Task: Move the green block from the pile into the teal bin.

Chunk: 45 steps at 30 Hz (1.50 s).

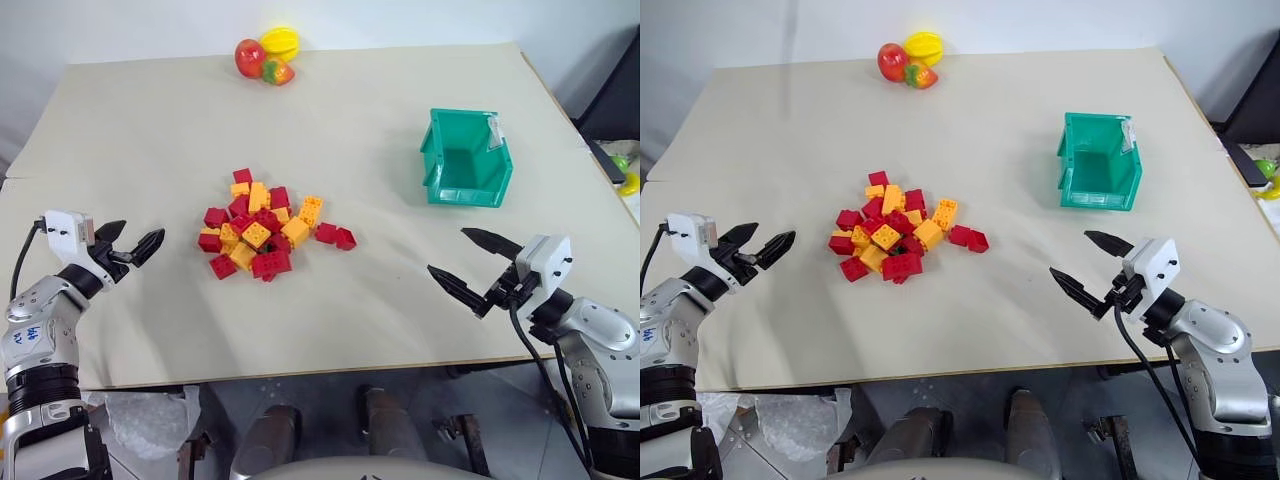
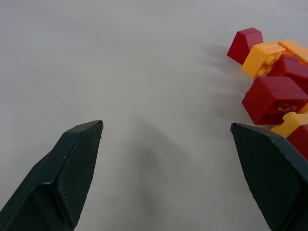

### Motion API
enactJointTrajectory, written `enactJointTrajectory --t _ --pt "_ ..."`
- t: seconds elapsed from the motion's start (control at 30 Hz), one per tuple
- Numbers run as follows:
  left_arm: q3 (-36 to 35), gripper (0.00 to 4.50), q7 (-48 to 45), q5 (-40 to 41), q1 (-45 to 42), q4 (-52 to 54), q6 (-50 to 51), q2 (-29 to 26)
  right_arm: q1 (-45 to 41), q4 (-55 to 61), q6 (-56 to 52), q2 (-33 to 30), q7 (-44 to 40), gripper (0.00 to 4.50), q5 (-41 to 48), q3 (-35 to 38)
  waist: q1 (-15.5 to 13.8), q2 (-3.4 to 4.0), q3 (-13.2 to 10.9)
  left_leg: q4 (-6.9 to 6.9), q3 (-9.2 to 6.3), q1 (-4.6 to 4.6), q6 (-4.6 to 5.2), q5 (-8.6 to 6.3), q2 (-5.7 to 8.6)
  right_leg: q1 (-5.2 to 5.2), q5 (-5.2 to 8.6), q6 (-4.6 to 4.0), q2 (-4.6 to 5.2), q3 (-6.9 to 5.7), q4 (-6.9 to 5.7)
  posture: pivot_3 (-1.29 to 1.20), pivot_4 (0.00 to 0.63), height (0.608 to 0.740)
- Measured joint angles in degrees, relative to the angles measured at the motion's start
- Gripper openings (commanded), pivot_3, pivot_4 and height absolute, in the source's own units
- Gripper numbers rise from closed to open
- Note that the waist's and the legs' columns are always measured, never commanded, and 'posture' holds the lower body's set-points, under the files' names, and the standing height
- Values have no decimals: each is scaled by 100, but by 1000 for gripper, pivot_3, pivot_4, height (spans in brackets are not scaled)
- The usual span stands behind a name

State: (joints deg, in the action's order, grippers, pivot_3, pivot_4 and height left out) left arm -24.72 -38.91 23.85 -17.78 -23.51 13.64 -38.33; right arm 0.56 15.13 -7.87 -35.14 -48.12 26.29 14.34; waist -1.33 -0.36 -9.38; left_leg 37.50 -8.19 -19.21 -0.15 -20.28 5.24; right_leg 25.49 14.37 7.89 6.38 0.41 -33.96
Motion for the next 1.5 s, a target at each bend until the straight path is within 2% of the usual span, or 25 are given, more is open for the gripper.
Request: enactJointTrajectory --t 0.47,0.53,0.63,0.8,1.03,1.3,1.4,1.5 --pt "96 4500 114 -72 1 371 91 -188 -191 49 -259 -104 -13 4480 34 -5 2 0 0 7 2 -1 0 -2 -1 0 0 0 -1 1 -4 0 150 740" --pt "147 4500 -148 -67 -19 414 -34 -210 -275 60 -287 -103 -10 4480 34 -32 1 0 0 9 3 -2 0 -2 -1 0 0 0 0 0 -5 0 150 740" --pt "242 3887 -640 -26 -321 405 -314 -222 -471 109 -339 -103 -10 4500 34 -105 -3 0 0 21 2 -6 -1 -4 0 0 0 0 0 -2 -10 0 150 740" --pt "619 2414 -1429 -76 -531 236 -681 -341 -660 396 -495 -102 -32 4500 128 -369 1 6 -3 25 5 -7 4 -8 2 0 -1 2 2 -1 -8 0 150 740" --pt "1406 135 -2232 -587 -1911 -1283 -1261 -292 -1067 552 -599 -33 -114 4500 251 -663 -5 4 -4 43 6 -10 6 -11 6 -1 -3 5 -1 -6 -14 0 150 740" --pt "2181 61 -2345 -1418 -3169 -3162 -1911 523 -1020 492 -527 35 -71 4500 122 -753 -2 2 -5 57 9 -36 23 -20 13 4 -11 19 0 -9 -21 0 150 740" --pt "2391 61 -2705 -1521 -3351 -3287 -2131 888 -913 514 -482 47 24 4500 79 -742 2 2 -5 62 9 -43 28 -23 15 5 -13 24 2 -9 -14 0 150 740" --pt "2444 61 -3122 -1502 -3350 -3065 -2166 978 -736 535 -472 47 106 4500 73 -705 9 3 -6 63 13 -42 28 -23 13 5 -14 25 2 -8 -15 0 150 740"
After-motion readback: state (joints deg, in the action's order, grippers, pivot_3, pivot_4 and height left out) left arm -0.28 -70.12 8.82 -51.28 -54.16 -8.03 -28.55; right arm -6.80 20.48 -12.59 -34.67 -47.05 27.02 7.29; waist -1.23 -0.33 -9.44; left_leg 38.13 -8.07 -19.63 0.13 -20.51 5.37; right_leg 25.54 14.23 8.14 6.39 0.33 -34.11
